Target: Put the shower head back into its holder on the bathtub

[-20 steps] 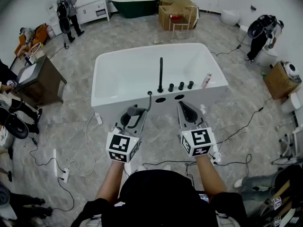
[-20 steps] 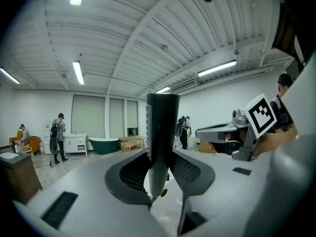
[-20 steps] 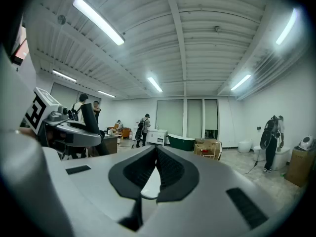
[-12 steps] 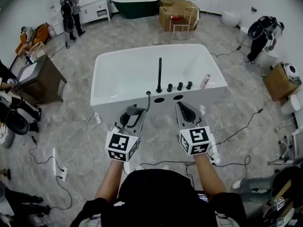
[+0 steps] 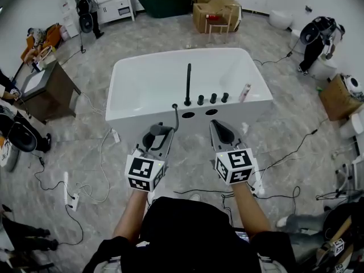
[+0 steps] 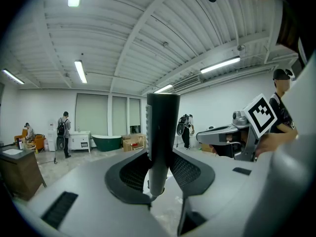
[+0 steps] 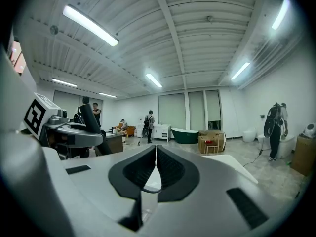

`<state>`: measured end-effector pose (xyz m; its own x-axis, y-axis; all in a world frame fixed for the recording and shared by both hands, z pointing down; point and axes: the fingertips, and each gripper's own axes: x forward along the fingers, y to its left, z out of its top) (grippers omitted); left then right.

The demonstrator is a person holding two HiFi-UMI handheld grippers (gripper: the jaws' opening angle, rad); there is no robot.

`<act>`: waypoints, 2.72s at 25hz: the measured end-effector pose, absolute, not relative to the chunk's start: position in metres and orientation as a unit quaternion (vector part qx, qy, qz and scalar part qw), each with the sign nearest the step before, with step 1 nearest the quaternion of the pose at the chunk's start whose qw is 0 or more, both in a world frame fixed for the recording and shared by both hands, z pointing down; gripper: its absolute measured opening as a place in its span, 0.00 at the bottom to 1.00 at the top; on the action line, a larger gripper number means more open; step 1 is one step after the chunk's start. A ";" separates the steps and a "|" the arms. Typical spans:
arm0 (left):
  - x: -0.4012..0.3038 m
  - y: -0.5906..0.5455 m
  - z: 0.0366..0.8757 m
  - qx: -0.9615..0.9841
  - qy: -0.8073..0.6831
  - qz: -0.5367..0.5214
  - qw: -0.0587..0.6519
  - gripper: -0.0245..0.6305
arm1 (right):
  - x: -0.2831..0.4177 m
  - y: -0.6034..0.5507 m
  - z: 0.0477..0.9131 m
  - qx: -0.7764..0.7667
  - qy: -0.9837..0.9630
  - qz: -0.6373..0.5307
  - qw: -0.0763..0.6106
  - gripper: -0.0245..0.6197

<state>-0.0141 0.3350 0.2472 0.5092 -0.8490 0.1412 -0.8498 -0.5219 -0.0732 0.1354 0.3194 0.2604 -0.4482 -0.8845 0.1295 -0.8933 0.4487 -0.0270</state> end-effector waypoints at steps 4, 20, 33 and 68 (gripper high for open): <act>-0.007 0.340 0.253 0.867 -0.491 0.085 0.005 0.26 | 0.138 0.320 0.268 0.514 -0.854 0.057 0.048 0.08; -0.013 0.291 0.255 0.867 -0.494 0.062 0.015 0.26 | 0.126 0.265 0.285 0.496 -0.864 0.053 0.067 0.08; -0.040 0.184 0.250 0.866 -0.498 0.051 0.020 0.26 | 0.091 0.161 0.284 0.482 -0.871 0.049 0.080 0.08; -0.114 -0.067 0.303 0.895 -0.426 0.097 0.095 0.26 | 0.005 -0.077 0.327 0.521 -0.839 0.104 0.116 0.08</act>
